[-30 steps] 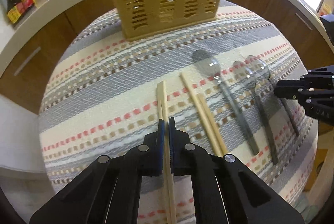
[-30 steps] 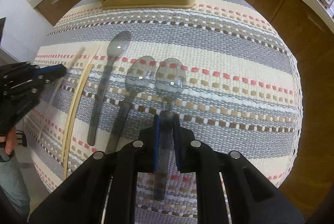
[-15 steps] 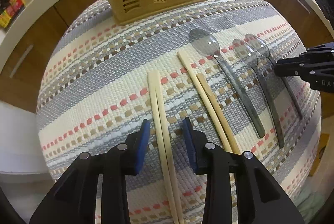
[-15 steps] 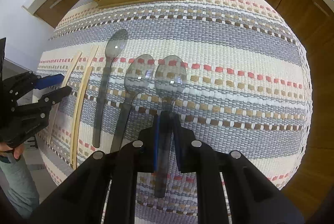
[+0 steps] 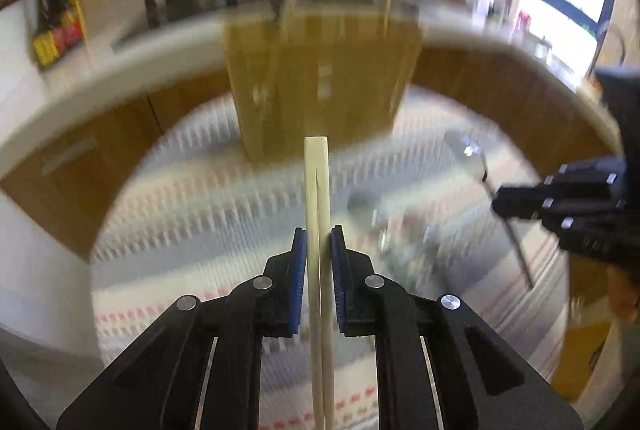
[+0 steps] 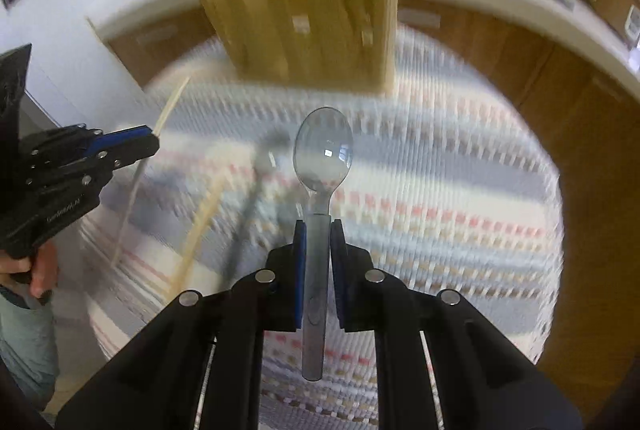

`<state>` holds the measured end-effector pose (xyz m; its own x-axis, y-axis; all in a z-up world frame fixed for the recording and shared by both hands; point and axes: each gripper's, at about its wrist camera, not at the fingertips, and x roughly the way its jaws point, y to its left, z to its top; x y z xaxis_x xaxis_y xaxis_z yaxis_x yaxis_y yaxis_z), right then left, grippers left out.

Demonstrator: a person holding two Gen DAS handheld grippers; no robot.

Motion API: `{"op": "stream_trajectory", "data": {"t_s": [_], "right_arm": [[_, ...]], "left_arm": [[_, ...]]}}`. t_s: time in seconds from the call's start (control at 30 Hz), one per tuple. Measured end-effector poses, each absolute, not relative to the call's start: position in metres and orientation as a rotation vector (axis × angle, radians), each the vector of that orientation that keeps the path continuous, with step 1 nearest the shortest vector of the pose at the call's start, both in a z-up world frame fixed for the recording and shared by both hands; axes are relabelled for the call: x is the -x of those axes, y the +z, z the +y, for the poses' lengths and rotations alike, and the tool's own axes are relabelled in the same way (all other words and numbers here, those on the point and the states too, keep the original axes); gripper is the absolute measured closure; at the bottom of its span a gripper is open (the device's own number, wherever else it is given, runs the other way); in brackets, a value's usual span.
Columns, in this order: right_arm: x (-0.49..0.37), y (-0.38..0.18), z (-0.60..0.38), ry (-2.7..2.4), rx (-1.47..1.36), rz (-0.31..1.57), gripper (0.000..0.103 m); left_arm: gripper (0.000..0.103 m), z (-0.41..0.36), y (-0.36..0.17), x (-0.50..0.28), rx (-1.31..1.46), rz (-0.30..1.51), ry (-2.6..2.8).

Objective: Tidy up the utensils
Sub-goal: 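Lift the chopstick and spoon and carry them above the yellow basket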

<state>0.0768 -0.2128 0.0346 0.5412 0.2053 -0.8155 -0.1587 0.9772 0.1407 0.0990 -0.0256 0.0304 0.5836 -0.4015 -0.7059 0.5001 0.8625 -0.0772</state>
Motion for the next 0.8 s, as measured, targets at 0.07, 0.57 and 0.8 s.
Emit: {"op": "stream_trajectory", "data": {"t_s": [0.07, 0.57, 0.8], "right_arm": [[-0.076, 0.055, -0.216, 0.23, -0.068, 0.902, 0.093], [-0.135, 0.16, -0.231, 0.245, -0.073, 0.497, 0.093], [-0.173, 0.16, -0.237, 0.14, -0.047, 0.336, 0.093]], "left_arm": [[0.093, -0.022, 0.053, -0.098, -0.097, 0.71, -0.53], [0.093, -0.029, 0.169, -0.134, 0.069, 0.241, -0.544], [0.092, -0.029, 0.165, -0.17, 0.142, 0.142, -0.501]]}}
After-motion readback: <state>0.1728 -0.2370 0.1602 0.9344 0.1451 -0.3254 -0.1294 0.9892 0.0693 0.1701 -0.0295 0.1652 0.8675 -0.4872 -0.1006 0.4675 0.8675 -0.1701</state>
